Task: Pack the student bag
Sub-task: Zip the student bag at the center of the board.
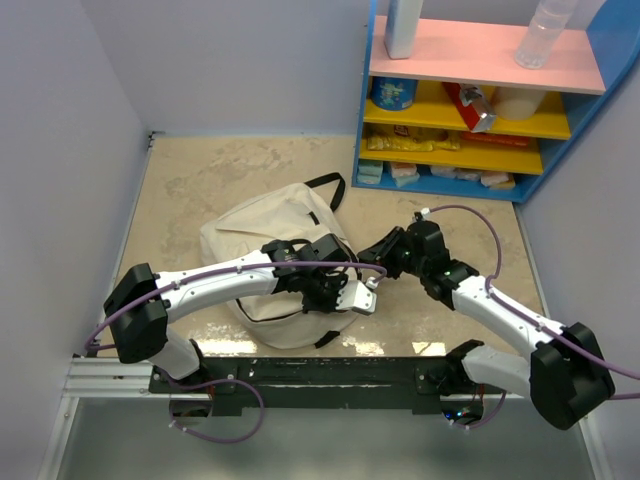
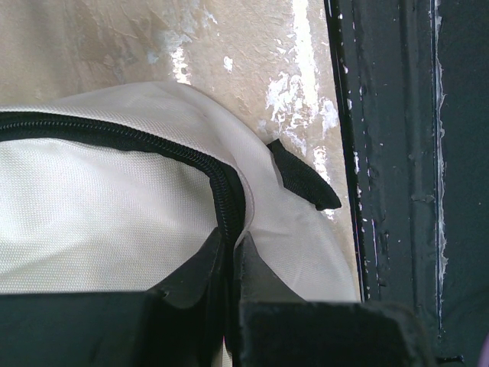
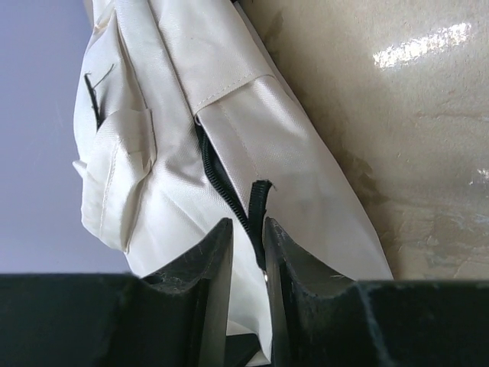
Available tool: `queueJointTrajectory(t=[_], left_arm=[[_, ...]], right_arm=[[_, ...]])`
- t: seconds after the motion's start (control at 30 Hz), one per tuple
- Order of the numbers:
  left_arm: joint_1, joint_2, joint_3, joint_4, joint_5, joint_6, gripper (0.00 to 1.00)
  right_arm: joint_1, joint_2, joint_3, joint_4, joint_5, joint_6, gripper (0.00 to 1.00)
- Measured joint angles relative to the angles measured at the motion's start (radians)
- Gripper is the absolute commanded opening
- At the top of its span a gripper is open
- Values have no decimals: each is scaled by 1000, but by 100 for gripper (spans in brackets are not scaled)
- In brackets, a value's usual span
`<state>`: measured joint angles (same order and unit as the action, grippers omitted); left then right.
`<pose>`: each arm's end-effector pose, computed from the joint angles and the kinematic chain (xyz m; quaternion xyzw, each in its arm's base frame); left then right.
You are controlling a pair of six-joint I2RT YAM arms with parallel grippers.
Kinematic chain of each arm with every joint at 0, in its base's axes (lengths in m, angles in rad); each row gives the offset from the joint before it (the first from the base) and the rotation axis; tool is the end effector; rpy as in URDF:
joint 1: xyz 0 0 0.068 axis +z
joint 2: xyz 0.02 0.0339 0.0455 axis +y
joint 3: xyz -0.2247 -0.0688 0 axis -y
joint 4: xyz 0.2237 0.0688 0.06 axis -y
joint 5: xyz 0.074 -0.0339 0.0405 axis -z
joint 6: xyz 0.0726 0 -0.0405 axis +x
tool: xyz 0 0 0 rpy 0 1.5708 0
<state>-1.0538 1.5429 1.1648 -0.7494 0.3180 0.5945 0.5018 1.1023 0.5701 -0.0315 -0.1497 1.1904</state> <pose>0.1311 -0.2764 0.1822 0.7306 0.6287 -0.1998 0.1762 0.2271 0.1369 0.1743 0.2608 0.8343 0.4037 0.2699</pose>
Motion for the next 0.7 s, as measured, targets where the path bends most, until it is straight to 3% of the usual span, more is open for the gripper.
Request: queueJointTrajectory(t=[0.27, 0.57, 0.6, 0.7], left_arm=[[0, 0, 0, 0, 0, 0, 0], [0, 0, 0, 0, 0, 0, 0], [0, 0, 0, 0, 0, 0, 0], [0, 0, 0, 0, 0, 0, 0]], right_arm=[[0, 41, 2, 10, 0, -3, 30], [0, 40, 4, 14, 0, -5, 6], [0, 40, 4, 16, 0, -5, 0], [0, 40, 4, 17, 1, -6, 0]])
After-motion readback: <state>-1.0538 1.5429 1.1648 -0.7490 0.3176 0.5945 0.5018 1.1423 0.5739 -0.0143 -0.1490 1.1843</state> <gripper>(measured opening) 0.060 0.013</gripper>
